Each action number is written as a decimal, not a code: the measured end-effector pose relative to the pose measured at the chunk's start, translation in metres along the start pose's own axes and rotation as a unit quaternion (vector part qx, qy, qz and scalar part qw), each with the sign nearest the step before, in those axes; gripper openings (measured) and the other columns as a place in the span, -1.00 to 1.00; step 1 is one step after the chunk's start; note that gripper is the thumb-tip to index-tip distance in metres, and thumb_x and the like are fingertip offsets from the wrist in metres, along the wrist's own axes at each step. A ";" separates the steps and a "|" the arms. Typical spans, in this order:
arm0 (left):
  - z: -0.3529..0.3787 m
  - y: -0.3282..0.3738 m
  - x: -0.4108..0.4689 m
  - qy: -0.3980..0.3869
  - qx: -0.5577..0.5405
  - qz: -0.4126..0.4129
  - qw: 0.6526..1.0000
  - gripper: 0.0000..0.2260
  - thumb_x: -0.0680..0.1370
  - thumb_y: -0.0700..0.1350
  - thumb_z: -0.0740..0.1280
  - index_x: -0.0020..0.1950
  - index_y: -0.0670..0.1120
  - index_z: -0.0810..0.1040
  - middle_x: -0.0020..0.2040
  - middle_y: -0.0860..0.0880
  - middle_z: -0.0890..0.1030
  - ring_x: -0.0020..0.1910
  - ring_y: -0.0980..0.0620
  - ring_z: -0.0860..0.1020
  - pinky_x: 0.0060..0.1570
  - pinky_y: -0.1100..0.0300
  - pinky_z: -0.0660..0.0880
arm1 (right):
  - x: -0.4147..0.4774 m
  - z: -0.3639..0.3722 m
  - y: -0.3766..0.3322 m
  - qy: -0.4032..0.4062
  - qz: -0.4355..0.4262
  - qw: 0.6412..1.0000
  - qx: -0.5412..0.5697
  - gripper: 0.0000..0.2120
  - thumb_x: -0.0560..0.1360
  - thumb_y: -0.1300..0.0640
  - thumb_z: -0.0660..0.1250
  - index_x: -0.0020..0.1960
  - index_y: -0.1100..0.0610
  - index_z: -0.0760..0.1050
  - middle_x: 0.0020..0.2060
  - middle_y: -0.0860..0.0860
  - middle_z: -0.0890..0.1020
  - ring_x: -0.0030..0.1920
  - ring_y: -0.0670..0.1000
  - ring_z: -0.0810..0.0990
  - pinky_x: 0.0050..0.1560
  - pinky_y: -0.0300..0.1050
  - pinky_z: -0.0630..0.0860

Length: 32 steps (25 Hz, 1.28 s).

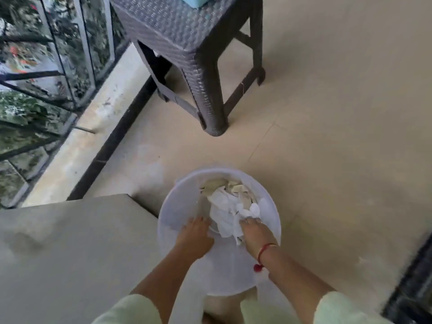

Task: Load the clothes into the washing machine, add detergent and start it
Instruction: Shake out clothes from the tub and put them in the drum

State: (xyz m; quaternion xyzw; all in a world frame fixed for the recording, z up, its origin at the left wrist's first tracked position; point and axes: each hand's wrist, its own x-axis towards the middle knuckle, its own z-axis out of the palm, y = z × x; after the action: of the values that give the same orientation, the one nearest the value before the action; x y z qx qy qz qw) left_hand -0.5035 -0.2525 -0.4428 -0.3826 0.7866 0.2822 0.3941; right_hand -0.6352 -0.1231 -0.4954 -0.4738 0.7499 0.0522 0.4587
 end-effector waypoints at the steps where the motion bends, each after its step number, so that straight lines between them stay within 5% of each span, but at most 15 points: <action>1: 0.020 -0.004 0.021 0.009 0.000 -0.005 1.000 -0.53 0.52 -0.01 0.27 0.40 -0.04 0.28 0.36 -0.05 0.36 0.35 -0.08 0.33 0.25 0.09 0.32 | 0.025 0.009 0.010 0.001 0.018 0.999 -0.033 -0.45 0.51 0.21 0.22 0.45 0.21 0.13 0.41 0.20 0.23 0.40 0.20 0.24 0.39 0.03 0.24; 4: 0.068 -0.010 0.066 0.008 -0.014 -0.043 0.999 -0.48 0.51 -0.01 0.27 0.43 -0.09 0.20 0.38 -0.08 0.29 0.38 -0.09 0.28 0.28 0.05 0.30 | 0.083 0.035 0.034 -0.007 0.071 0.991 -0.109 -0.42 0.59 0.17 0.06 0.50 0.23 -0.15 0.48 0.25 0.04 0.47 0.23 0.09 0.46 0.10 0.07; 8: 0.097 -0.014 0.106 0.023 -0.053 -0.073 0.996 -0.40 0.50 -0.02 0.32 0.44 -0.14 0.13 0.38 -0.14 0.27 0.36 -0.15 0.30 0.28 0.01 0.30 | 0.109 0.079 0.035 -0.046 0.112 0.976 -0.179 -0.31 0.58 0.11 0.07 0.48 0.22 -0.35 0.45 0.33 0.10 0.46 0.28 0.09 0.47 0.18 -0.04; 10: 0.098 -0.007 0.116 0.023 -0.100 -0.077 0.992 -0.40 0.51 -0.03 0.33 0.45 -0.13 0.14 0.37 -0.15 0.31 0.34 -0.16 0.35 0.26 0.04 0.31 | 0.119 0.088 0.034 -0.054 0.128 0.972 -0.187 -0.33 0.58 0.13 0.08 0.49 0.22 -0.27 0.39 0.33 0.24 0.41 0.28 0.22 0.45 0.21 -0.02; 12: 0.100 0.000 0.120 0.017 -0.144 -0.069 0.987 -0.36 0.49 -0.03 0.38 0.46 -0.10 0.14 0.38 -0.15 0.33 0.33 -0.16 0.37 0.26 0.05 0.33 | 0.132 0.085 0.033 -0.039 0.131 0.976 -0.171 -0.49 0.54 0.21 0.10 0.46 0.23 0.11 0.24 0.23 0.45 0.27 0.22 0.42 0.39 0.15 0.19; 15: 0.101 0.005 0.114 0.000 -0.222 -0.034 0.974 -0.08 0.33 0.00 0.54 0.51 -0.06 0.04 0.46 -0.12 0.25 0.41 -0.13 0.29 0.32 0.03 0.30 | 0.130 0.071 0.031 0.032 0.175 0.981 0.084 -0.72 0.48 0.20 0.25 0.18 0.21 0.48 0.10 0.14 0.57 0.12 0.15 0.53 0.14 -0.04 0.44; 17: 0.102 0.004 0.108 -0.012 -0.223 0.001 0.975 0.04 0.27 -0.01 0.58 0.54 -0.05 -0.04 0.51 -0.08 0.15 0.46 -0.10 0.21 0.35 0.03 0.26 | 0.111 0.050 0.028 0.051 0.181 0.924 0.334 -0.71 0.41 0.09 0.39 0.09 0.18 0.53 0.02 0.10 0.60 0.05 0.12 0.57 0.01 -0.11 0.48; 19: 0.098 0.004 0.103 0.021 -0.254 0.010 0.967 -0.09 0.33 -0.02 0.55 0.52 -0.01 0.08 0.47 -0.08 0.23 0.41 -0.08 0.30 0.27 0.10 0.33 | 0.082 0.025 0.025 0.075 0.122 0.878 0.457 -0.78 0.38 0.06 0.44 -0.03 0.14 0.55 -0.10 0.03 0.63 -0.07 0.02 0.59 -0.11 -0.22 0.47; 21: 0.092 0.005 0.097 0.091 -0.274 0.047 0.956 -0.45 0.45 -0.09 0.43 0.40 -0.05 0.33 0.31 -0.10 0.44 0.24 -0.08 0.46 0.07 0.26 0.33 | 0.056 0.012 0.022 0.093 0.071 0.883 0.454 -0.82 0.37 0.06 0.47 -0.15 0.09 0.50 -0.15 -0.07 0.53 -0.17 -0.14 0.52 -0.18 -0.38 0.39; 23: 0.085 0.003 0.089 0.128 -0.275 0.087 0.949 -0.73 0.54 -0.18 0.31 0.23 -0.11 0.45 0.11 -0.10 0.57 0.07 -0.06 0.54 -0.03 0.29 0.34 | 0.042 0.014 0.022 0.123 0.060 0.896 0.423 -0.75 0.32 0.04 0.52 -0.16 0.09 0.48 -0.07 -0.09 0.38 -0.11 -0.17 0.43 -0.10 -0.49 0.33; 25: 0.077 0.002 0.073 0.130 -0.342 0.090 0.926 -0.86 0.55 -0.18 0.20 0.09 -0.12 0.45 -0.05 -0.06 0.59 -0.10 0.01 0.55 -0.10 0.24 0.42 | 0.037 0.015 0.021 0.116 0.039 0.876 0.467 -0.67 0.27 -0.01 0.54 -0.09 0.13 0.53 0.06 0.00 0.43 0.05 -0.10 0.45 0.12 -0.41 0.39; 27: 0.069 0.005 0.053 0.146 -0.484 0.045 0.862 -0.84 0.50 -0.13 0.10 -0.06 -0.13 0.45 -0.19 -0.02 0.56 -0.22 0.09 0.51 -0.15 0.24 0.44 | 0.026 0.005 0.007 0.066 0.048 0.792 0.605 -0.57 0.22 -0.10 0.51 -0.01 0.09 0.59 0.05 0.05 0.61 0.11 0.01 0.57 0.19 -0.12 0.50; 29: 0.052 0.010 0.034 0.208 -0.595 -0.019 0.776 -0.75 0.51 -0.11 0.06 -0.16 -0.25 0.43 -0.25 -0.07 0.53 -0.28 0.10 0.47 -0.20 0.23 0.43 | 0.015 -0.012 -0.017 0.026 0.073 0.680 0.729 -0.44 0.18 -0.20 0.49 0.06 0.10 0.60 0.00 0.08 0.68 0.09 0.08 0.62 0.11 -0.05 0.54; 32: 0.014 0.020 0.004 0.262 -0.670 -0.090 0.689 -0.71 0.61 -0.21 0.05 -0.25 -0.21 0.42 -0.29 -0.07 0.48 -0.31 0.07 0.44 -0.27 0.20 0.38 | -0.003 -0.035 -0.050 0.030 0.083 0.463 0.882 -0.35 0.27 -0.37 0.31 0.15 0.08 0.56 0.07 0.10 0.65 0.12 0.10 0.60 0.12 0.01 0.50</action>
State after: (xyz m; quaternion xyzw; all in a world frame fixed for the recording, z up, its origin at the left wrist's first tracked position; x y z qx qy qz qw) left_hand -0.5160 -0.2328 -0.4507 -0.6720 0.4216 0.5857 -0.1659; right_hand -0.6189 -0.1659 -0.4553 0.2455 0.4466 -0.6130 0.6037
